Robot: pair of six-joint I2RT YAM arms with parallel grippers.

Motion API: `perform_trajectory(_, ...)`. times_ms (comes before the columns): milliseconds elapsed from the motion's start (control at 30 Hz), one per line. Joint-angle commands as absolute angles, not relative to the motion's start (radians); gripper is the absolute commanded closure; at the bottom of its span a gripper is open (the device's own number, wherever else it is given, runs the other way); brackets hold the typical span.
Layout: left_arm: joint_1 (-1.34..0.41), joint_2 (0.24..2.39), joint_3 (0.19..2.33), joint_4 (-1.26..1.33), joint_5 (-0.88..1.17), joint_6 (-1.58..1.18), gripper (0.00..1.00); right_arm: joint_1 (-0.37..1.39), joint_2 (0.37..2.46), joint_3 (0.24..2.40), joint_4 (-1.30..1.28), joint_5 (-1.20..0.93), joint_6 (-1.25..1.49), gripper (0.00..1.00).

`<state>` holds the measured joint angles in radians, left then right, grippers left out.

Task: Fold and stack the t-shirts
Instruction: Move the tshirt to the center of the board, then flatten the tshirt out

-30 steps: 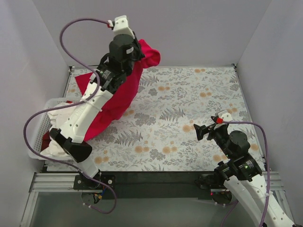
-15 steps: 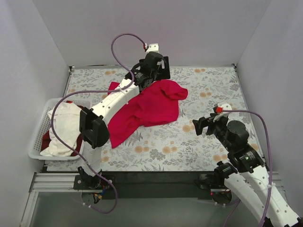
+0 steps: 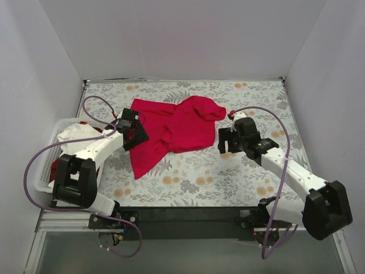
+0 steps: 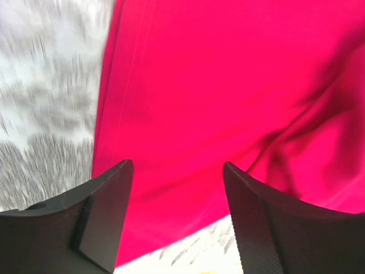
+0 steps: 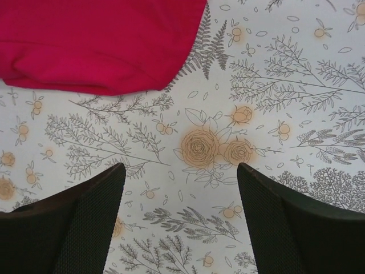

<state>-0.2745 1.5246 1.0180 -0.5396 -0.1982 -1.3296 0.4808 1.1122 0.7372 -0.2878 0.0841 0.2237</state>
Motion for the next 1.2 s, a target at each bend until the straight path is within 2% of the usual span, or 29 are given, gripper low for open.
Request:
perform_trajectory(0,-0.291,1.447,0.901,-0.485,-0.135,-1.397,0.38,0.473,1.237,0.828,-0.203,0.115,0.264,0.17)
perform_trajectory(67,-0.287,1.451,0.847,-0.474,-0.144,-1.404,0.48,0.466,1.300,0.856,-0.178,0.123,0.268,0.22)
perform_trajectory(100,-0.285,1.453,0.838,-0.460,-0.150,-1.402,0.50,0.459,1.360,0.882,-0.158,0.120,0.273,0.29)
perform_trajectory(300,-0.284,1.529,0.833,-0.472,-0.219,-1.378,0.61,0.453,1.557,0.975,-0.110,0.107,0.291,0.38)
perform_trajectory(567,-0.282,1.574,0.822,-0.495,-0.265,-1.391,0.63,0.453,1.739,1.081,-0.084,0.089,0.314,0.39)
perform_trajectory(867,-0.281,1.598,0.833,-0.517,-0.295,-1.373,0.63,0.466,1.841,1.097,-0.084,0.107,0.331,0.39)
perform_trajectory(967,-0.278,1.606,0.839,-0.520,-0.301,-1.373,0.63,0.480,1.861,1.092,-0.094,0.129,0.330,0.43)
perform_trajectory(1067,-0.272,1.608,0.841,-0.522,-0.302,-1.370,0.63,0.489,1.873,1.089,-0.117,0.150,0.325,0.56)
perform_trajectory(1100,-0.268,1.609,0.842,-0.522,-0.304,-1.371,0.63,0.489,1.873,1.088,-0.121,0.161,0.322,0.65)
perform_trajectory(1167,-0.261,1.612,0.844,-0.523,-0.307,-1.370,0.63,0.489,1.867,1.085,-0.147,0.187,0.308,0.77)
